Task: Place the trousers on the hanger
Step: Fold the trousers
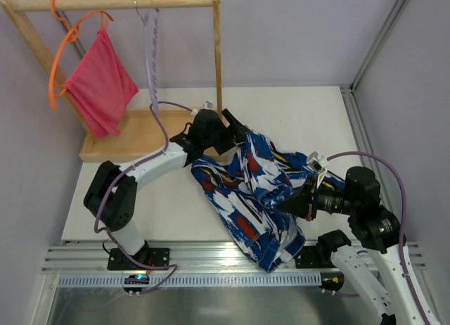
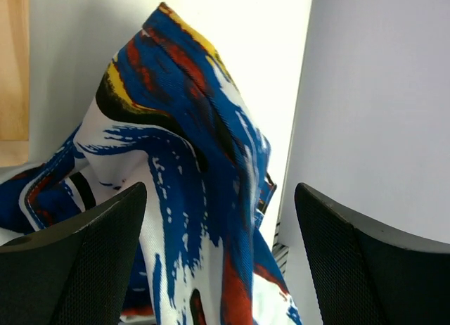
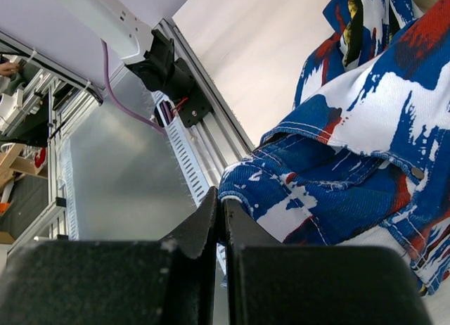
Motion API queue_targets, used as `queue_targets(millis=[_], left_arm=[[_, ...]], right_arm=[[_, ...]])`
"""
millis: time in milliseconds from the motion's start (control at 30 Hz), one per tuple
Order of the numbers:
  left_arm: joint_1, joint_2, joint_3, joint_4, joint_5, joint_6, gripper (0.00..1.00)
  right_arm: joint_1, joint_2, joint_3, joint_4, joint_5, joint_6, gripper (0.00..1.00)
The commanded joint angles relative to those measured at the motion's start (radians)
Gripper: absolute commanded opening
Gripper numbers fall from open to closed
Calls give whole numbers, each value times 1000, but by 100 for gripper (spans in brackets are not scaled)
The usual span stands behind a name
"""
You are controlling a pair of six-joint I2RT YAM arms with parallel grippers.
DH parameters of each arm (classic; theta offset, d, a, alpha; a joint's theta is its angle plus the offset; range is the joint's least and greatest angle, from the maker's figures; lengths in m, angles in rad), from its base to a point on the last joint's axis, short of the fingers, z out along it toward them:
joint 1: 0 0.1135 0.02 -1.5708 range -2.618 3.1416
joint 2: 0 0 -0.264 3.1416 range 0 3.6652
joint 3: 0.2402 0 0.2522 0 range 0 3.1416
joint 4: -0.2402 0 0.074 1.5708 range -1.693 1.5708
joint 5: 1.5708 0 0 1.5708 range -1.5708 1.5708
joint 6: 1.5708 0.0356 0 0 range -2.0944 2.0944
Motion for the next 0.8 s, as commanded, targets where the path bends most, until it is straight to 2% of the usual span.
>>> queue_targets(millis=[0, 100, 267, 367, 400, 467, 500, 533, 600, 633, 700, 733, 767], left_arm=[[-1, 58, 47, 10, 12, -11, 85], [1, 99, 62, 64, 11, -18, 84], [5, 171, 129, 73, 24, -10, 73], [5, 176, 131, 119, 46, -10, 49], [5, 167, 131, 119, 47, -1, 33], [5, 140, 123, 113, 47, 14, 21], [4, 124, 110, 103, 40, 21, 7], [-1, 77, 102, 81, 20, 42, 1], [-16, 22, 70, 35, -26, 68, 0], [-25, -49, 59, 15, -101, 97, 0], [-52, -123, 27, -89, -156, 120, 0], [-58, -156, 16, -115, -189, 134, 0], [-67, -236, 4, -138, -248, 137, 0]], right_arm=[[5, -15, 36, 29, -6, 15, 4], [5, -23, 36, 24, -6, 16, 4], [5, -29, 31, 21, 5, 19, 4], [7, -35, 37, 11, 20, 18, 4], [7, -35, 40, 3, 32, 21, 4], [7, -41, 53, 0, 67, 28, 4], [5, -43, 54, 9, 143, 34, 4], [5, -43, 72, 3, 203, 60, 4], [5, -40, 103, 3, 338, 99, 4], [5, -43, 128, 18, 444, 131, 4], [7, -38, 152, 58, 558, 153, 4], [5, -28, 180, 69, 668, 153, 4], [5, 15, 204, 76, 705, 144, 4]])
